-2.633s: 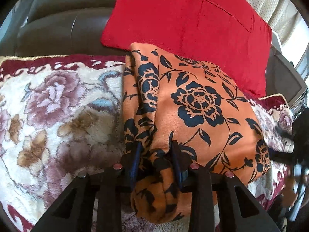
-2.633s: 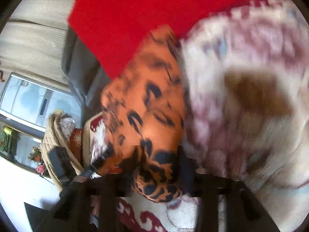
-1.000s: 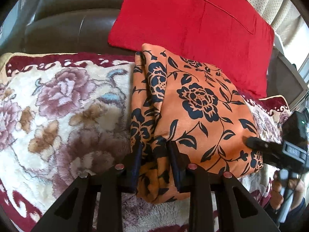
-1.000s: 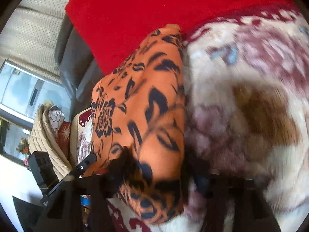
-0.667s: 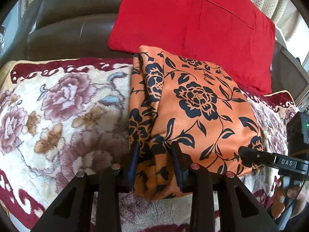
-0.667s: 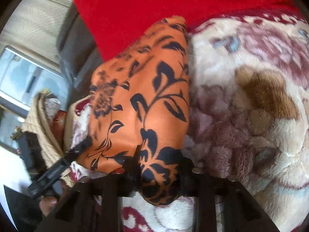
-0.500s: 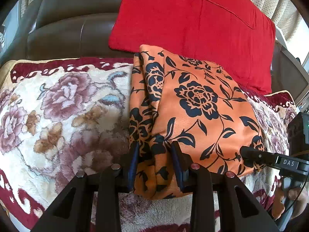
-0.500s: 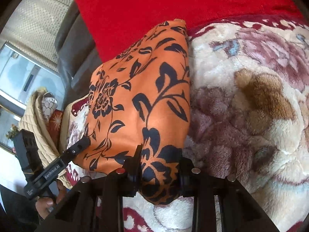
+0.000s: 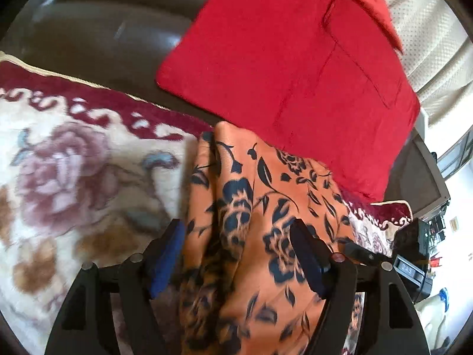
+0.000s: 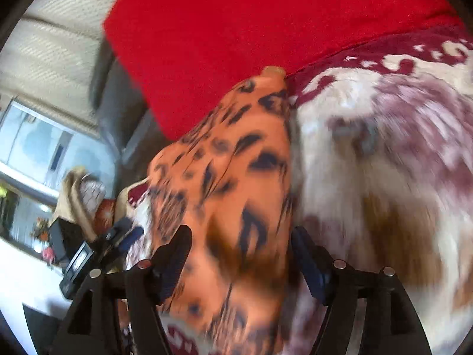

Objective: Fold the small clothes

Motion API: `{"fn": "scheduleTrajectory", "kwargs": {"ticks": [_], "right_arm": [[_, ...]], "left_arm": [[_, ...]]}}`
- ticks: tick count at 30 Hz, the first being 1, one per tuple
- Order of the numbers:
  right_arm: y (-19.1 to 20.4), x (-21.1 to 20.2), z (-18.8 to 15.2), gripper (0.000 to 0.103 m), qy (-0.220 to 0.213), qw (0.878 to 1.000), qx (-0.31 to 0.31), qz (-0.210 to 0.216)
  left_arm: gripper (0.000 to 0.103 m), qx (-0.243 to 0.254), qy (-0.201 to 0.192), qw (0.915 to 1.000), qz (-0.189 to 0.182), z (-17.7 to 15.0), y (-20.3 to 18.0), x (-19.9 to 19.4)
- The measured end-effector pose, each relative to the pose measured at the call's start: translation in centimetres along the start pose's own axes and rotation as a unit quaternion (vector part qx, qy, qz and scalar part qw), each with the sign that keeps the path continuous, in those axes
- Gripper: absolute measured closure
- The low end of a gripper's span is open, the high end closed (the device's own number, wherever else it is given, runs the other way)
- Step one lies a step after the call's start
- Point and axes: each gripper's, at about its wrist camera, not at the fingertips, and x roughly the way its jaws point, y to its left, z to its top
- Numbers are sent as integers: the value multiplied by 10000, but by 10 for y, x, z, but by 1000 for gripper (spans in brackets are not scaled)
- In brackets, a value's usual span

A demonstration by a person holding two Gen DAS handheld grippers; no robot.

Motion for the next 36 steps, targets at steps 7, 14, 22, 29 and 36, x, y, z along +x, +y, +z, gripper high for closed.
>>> {"fn": "scheduleTrajectory", "kwargs": {"ticks": [7,14,22,29,36], "right_arm": [[10,28,17,57,25,9973,-443,-593],[38,27,11,36,-95,9862,-986,-1327],[46,14,-9,36,-200,9775,-1370,-1591],[55,17,-23,36,-176,9715,-1628,-1712],[57,23,-23,36,-148,9702,-1664,-1755]], "left_arm": [[58,-184,549,9983,74,10,15,41],[52,107,273,9989,376,3,-4,28],[51,190,273,9982,492,1,-8,22],[50,279,174,9983,471,26,-16,22],[64,-31,540,9970,553,37,-1,55]]}}
